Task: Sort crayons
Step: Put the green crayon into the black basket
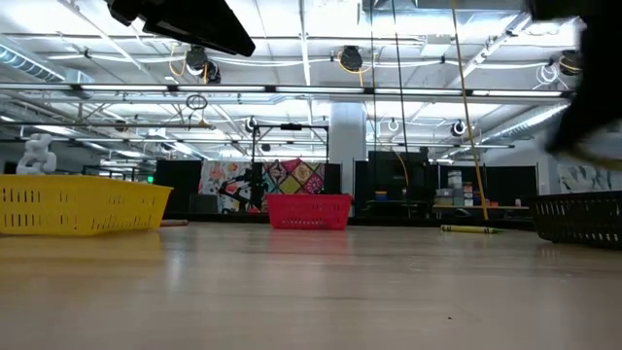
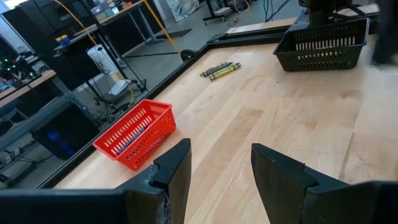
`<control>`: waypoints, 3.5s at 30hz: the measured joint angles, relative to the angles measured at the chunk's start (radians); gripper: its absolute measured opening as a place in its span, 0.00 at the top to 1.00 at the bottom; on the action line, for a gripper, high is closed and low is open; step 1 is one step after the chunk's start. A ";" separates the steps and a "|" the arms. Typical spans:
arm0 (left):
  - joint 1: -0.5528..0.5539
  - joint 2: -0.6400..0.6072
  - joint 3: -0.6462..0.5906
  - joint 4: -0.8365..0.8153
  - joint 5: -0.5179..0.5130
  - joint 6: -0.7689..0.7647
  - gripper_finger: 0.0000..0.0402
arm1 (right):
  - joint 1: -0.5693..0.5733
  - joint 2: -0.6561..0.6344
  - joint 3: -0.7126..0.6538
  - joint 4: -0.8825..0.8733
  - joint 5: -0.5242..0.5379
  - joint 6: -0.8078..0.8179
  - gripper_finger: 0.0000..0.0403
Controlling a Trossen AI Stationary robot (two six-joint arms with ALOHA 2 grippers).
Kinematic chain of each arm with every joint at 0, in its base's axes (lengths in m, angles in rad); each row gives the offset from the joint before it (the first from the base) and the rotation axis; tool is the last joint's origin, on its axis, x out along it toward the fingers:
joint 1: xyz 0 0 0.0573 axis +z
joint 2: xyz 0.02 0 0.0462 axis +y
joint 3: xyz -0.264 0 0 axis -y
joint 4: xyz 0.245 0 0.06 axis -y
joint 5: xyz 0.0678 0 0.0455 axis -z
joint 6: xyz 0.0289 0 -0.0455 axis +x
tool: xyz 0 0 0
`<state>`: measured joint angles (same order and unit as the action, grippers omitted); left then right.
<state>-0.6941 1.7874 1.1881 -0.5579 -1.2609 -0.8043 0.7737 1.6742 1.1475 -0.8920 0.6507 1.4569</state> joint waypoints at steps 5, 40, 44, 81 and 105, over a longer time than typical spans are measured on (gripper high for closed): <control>0.000 0.000 0.000 0.000 0.000 0.001 0.57 | -0.002 -0.003 0.170 -0.422 0.182 0.066 1.00; 0.000 -0.027 0.000 -0.009 0.104 0.003 0.57 | -0.175 -0.419 -0.462 -0.238 -0.122 0.290 0.72; -0.011 -0.070 0.000 -0.033 0.137 0.006 0.57 | -0.144 -0.419 -0.406 -0.098 0.057 0.147 0.68; -0.234 -0.135 -0.142 -0.399 1.241 0.023 0.57 | -0.152 -0.036 -0.393 1.072 0.342 -0.999 0.67; -0.152 -0.076 -0.255 -0.248 1.215 0.141 0.68 | -0.155 -0.036 -0.393 1.105 0.341 -1.040 0.67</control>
<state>-0.8465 1.7111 0.9327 -0.8055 -0.0459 -0.6636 0.6186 1.6382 0.7540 0.2131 0.9919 0.4171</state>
